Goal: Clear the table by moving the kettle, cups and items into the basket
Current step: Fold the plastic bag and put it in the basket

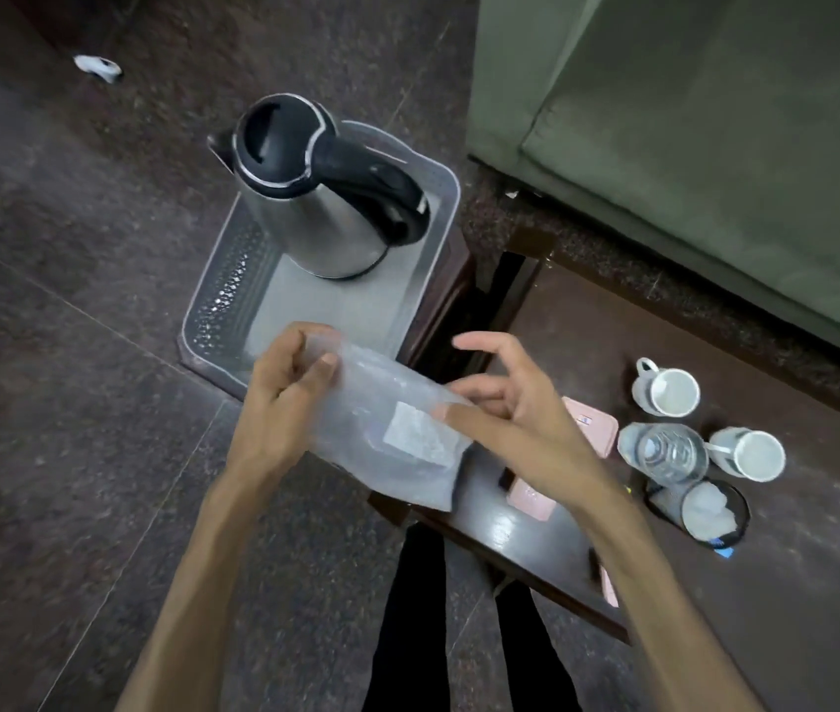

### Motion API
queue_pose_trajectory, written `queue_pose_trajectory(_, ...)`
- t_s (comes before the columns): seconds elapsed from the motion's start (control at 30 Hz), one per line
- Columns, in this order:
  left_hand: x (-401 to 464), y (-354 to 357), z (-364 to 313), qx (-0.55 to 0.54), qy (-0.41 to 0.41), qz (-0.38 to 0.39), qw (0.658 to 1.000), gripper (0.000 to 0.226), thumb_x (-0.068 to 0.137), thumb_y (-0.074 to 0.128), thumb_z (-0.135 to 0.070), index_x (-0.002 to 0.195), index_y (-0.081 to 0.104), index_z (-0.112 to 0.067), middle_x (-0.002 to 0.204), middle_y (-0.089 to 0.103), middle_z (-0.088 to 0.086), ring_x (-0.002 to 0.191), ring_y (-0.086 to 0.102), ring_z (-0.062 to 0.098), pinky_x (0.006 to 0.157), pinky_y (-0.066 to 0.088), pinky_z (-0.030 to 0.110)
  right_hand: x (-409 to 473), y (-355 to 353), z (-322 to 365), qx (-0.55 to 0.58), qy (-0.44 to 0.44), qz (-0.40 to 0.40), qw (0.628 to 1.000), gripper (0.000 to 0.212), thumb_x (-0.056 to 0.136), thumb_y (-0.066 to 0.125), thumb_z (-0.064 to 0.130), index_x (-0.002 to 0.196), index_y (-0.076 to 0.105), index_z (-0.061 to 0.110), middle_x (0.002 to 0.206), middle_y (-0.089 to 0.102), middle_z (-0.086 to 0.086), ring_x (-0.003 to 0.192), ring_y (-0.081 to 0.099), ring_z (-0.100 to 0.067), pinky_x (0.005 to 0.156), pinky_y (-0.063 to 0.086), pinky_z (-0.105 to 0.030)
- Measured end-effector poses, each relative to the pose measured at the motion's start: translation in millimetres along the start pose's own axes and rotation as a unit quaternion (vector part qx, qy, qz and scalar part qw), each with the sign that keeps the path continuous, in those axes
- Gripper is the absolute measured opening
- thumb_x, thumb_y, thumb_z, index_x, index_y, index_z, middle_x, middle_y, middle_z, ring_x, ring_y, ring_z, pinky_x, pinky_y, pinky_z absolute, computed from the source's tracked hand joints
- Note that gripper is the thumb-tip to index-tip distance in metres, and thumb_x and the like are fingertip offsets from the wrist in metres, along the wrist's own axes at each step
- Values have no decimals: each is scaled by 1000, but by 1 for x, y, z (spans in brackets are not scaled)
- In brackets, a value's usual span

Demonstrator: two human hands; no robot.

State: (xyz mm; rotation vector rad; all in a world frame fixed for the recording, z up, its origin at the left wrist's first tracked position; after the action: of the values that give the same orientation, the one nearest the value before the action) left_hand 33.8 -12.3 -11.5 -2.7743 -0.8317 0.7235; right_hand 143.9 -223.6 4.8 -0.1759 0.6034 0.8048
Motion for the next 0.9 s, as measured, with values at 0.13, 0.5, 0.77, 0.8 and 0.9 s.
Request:
queue_pose_trajectory(0.13, 41, -40, 8, 64, 1, -57, 996, 32, 93, 56, -25, 117, 64, -44, 85, 56, 9, 76, 53, 18, 70, 50, 41, 55, 38, 6, -34, 0, -27, 999, 29, 92, 70, 7, 114, 69, 25, 82, 77, -11, 70, 70, -15, 68, 59, -32)
queue_pose_trajectory(0.5, 102, -82, 34, 315, 27, -91, 944, 61, 87, 64, -7, 146, 49, -6, 139, 54, 22, 122, 55, 40, 102, 45, 47, 152, 95, -1, -300, -34, -151, 941, 25, 94, 65, 7, 115, 69, 19, 100, 76, -8, 82, 71, -19, 73, 56, -22)
queue_pose_trajectory(0.77, 76, -62, 63, 472, 130, -38, 871, 40, 79, 77, -12, 118, 70, -5, 115, 58, 17, 101, 59, 39, 87, 50, 53, 139, 140, 0, -551, -167, -96, 812, 44, 81, 79, 13, 123, 68, 12, 120, 58, -10, 108, 58, -27, 92, 55, -42)
queue_pose_trajectory(0.8, 78, -61, 67, 476, 128, -18, 870, 39, 79, 77, -10, 117, 71, -6, 111, 59, 16, 99, 60, 39, 86, 51, 54, 140, 147, -5, -556, -158, -57, 814, 43, 81, 79, 12, 122, 69, 10, 119, 58, -11, 106, 60, -28, 87, 58, -42)
queue_pose_trajectory(0.9, 87, -56, 78, 492, 89, 49, 864, 45, 76, 76, -7, 120, 71, -7, 112, 64, 16, 105, 63, 42, 84, 55, 55, 146, 154, -32, -585, -59, 28, 809, 54, 82, 82, 17, 132, 61, 9, 128, 54, -14, 109, 65, -33, 85, 58, -42)
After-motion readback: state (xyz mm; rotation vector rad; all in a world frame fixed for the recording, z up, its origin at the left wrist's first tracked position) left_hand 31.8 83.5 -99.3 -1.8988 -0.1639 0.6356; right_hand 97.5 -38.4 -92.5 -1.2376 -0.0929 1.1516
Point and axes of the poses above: each hand's wrist, its own x-axis towards the middle knuckle, its own y-axis out of the palm, z = x × y, the point moved 6 cm from there along x, towards the middle knuckle
